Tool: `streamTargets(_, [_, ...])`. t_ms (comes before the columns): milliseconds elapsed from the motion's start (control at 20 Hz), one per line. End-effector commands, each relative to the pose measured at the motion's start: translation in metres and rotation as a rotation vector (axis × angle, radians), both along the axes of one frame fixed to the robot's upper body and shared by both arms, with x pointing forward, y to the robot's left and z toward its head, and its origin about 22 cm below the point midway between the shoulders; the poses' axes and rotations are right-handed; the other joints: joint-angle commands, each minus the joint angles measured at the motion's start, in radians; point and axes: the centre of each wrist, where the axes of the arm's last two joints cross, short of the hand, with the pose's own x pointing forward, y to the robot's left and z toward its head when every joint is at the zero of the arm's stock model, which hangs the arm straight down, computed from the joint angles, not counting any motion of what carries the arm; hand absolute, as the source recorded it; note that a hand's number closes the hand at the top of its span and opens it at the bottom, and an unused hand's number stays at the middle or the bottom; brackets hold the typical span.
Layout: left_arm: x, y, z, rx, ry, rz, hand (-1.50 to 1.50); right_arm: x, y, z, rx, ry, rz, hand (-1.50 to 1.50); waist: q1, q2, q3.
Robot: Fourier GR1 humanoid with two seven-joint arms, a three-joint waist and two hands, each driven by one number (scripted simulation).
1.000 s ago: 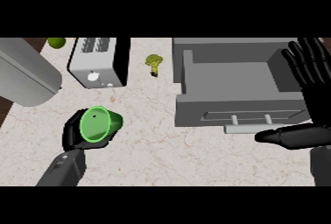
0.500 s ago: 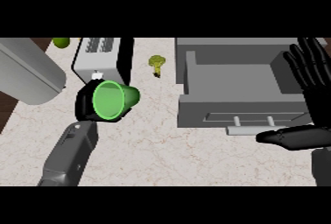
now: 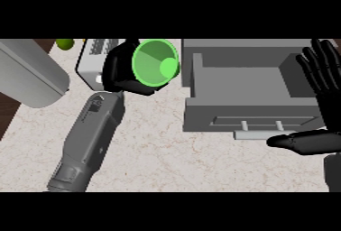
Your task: Pick up the cup, place it into the drawer and close the drawer
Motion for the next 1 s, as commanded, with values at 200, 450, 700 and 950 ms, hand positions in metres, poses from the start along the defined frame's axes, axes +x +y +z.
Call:
streamTargets(200, [0.010,-0.072,0.106,0.070,-0.001,-0.021,1.50,0.007,-0.009,0.013,-0.005,0.014,-0.023,-1.50,-0.009,0.002,0.000])
streamTargets(450, [0.023,-0.110,0.134,0.148,0.083,0.048,1.50,0.008,0.017,-0.003,-0.003,-0.011,0.024,-1.50,-0.041,0.013,0.000])
streamTargets(700, [0.030,-0.126,0.134,0.240,0.195,0.103,1.50,0.012,0.010,0.000,0.018,-0.027,0.042,-1.50,-0.077,0.022,0.001])
streamTargets(950, [0.034,-0.131,0.128,0.315,0.275,0.114,1.50,0.018,0.009,0.000,0.013,-0.032,0.053,-1.50,-0.099,0.030,0.001])
